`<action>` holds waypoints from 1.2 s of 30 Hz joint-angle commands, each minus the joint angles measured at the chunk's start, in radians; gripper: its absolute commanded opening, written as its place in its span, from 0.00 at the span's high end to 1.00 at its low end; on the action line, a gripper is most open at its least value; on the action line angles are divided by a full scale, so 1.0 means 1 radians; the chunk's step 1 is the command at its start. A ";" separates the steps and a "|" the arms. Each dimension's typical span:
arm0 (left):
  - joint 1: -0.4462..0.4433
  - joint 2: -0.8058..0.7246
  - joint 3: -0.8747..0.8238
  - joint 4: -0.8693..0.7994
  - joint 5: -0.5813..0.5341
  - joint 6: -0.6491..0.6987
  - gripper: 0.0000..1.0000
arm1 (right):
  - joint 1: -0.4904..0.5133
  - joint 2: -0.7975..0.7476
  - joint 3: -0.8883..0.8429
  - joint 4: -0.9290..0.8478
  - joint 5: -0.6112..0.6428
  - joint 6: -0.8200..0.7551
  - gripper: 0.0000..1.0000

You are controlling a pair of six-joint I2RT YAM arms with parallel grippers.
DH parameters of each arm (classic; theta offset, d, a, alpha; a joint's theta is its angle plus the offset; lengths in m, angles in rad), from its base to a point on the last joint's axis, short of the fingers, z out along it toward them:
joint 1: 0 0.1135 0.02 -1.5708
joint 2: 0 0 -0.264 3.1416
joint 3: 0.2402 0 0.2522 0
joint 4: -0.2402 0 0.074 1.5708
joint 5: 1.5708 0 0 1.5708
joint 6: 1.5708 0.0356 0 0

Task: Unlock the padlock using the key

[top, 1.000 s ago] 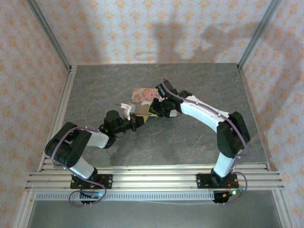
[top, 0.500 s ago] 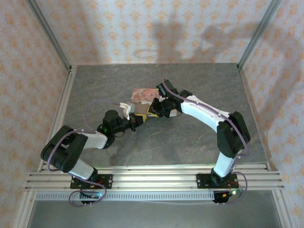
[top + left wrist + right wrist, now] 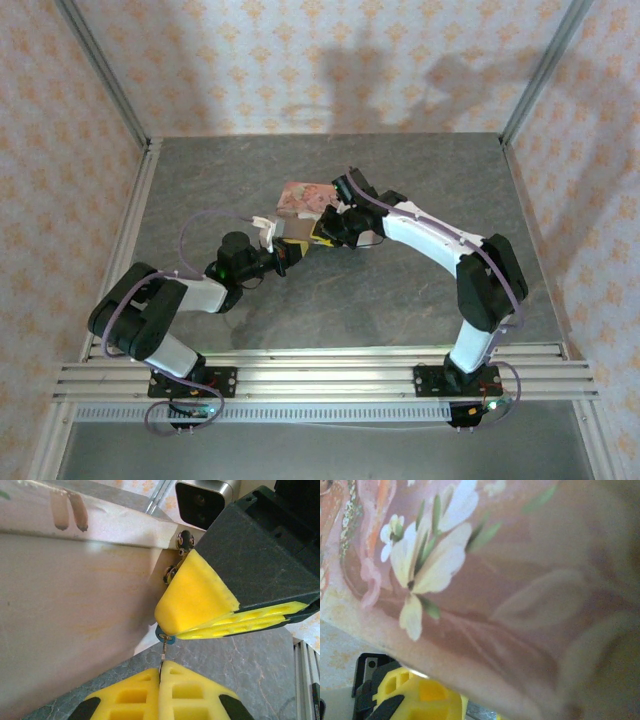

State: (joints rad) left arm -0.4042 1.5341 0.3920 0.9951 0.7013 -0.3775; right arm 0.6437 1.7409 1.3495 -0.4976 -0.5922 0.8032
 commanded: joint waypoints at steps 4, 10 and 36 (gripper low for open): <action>-0.008 0.039 0.022 0.132 0.003 -0.039 1.00 | -0.008 -0.056 -0.016 0.082 -0.079 0.045 1.00; -0.009 0.068 0.027 0.180 0.006 -0.068 1.00 | -0.013 -0.057 -0.023 0.083 -0.087 0.048 1.00; -0.040 0.012 0.010 0.165 -0.005 -0.056 1.00 | -0.039 -0.070 -0.051 0.112 -0.119 0.079 1.00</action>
State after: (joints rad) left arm -0.4202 1.5826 0.3920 1.1110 0.6899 -0.4480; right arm 0.6033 1.7149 1.3045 -0.4347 -0.6552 0.8536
